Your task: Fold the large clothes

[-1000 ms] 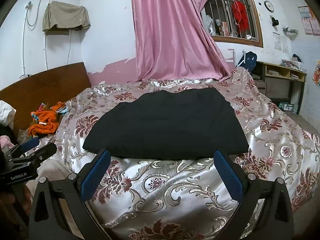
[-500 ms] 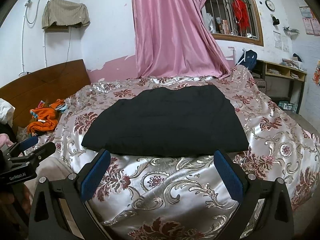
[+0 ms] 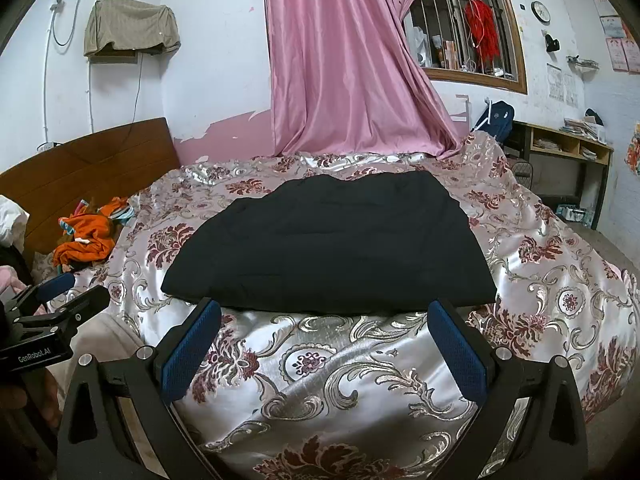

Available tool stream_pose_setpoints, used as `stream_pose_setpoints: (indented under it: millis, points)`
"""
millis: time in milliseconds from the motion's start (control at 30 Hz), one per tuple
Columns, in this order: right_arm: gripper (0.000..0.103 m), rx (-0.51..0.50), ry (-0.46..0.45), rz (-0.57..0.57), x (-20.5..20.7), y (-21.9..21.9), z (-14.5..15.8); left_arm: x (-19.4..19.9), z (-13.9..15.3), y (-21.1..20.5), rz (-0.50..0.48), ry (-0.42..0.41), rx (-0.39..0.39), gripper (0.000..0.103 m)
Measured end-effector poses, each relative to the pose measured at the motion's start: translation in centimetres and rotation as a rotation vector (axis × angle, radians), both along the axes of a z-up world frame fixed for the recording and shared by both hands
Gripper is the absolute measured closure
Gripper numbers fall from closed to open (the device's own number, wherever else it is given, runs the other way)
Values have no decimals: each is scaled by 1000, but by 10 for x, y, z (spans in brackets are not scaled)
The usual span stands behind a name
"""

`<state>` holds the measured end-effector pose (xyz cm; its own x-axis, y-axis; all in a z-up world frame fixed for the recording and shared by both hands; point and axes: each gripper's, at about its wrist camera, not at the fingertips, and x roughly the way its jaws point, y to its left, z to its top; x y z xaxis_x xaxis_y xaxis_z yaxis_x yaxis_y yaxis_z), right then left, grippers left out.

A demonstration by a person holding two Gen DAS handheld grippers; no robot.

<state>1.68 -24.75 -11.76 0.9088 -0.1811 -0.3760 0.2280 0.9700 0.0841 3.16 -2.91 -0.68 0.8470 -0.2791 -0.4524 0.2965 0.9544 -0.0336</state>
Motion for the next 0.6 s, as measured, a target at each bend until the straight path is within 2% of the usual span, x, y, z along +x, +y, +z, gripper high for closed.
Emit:
stream_pose_setpoints:
  millis: [600]
  points:
    - [2,0,0,2,0,-2,0,0,0,0,1,0,0,0]
